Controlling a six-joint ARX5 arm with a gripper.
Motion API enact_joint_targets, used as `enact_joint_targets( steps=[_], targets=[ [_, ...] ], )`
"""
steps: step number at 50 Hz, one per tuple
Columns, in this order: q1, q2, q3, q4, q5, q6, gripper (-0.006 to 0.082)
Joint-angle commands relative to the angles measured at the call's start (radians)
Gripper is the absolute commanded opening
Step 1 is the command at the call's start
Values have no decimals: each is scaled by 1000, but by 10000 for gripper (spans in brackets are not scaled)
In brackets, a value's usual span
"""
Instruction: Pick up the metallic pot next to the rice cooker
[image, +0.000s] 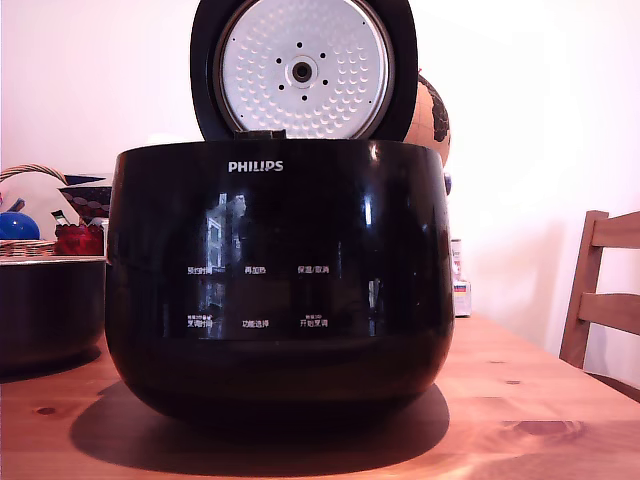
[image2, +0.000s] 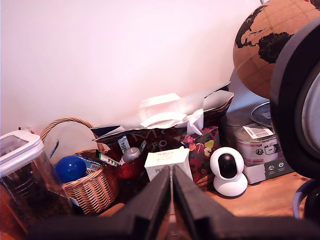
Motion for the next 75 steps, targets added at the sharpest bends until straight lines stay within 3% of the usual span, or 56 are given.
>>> enact_joint_targets(
  steps=[1,17,28,32,38,40,41,43,44,46,47,51,58,61,75],
  targets=[
    [4,-4,-16,16,-2,1,-20],
    [4,-3,-8,-11,2,0,-20],
    [18,38,106,-270,77,29,-20],
    [32,67,169,-390,106,75,-21],
    [48,126,267,-591,132,297,-21],
    [49,149,296,-657,132,320,-21],
    [49,161,309,-687,132,397,-21],
    [49,185,330,-744,129,406,-21],
    [49,196,339,-771,129,484,-20],
    [49,218,351,-816,129,484,-17],
    [49,230,355,-839,129,549,-10],
    [50,275,357,-886,125,583,63],
    [55,358,357,-899,100,625,369],
    [55,393,357,-886,66,651,442],
    [85,583,357,-868,80,746,456]
  ],
)
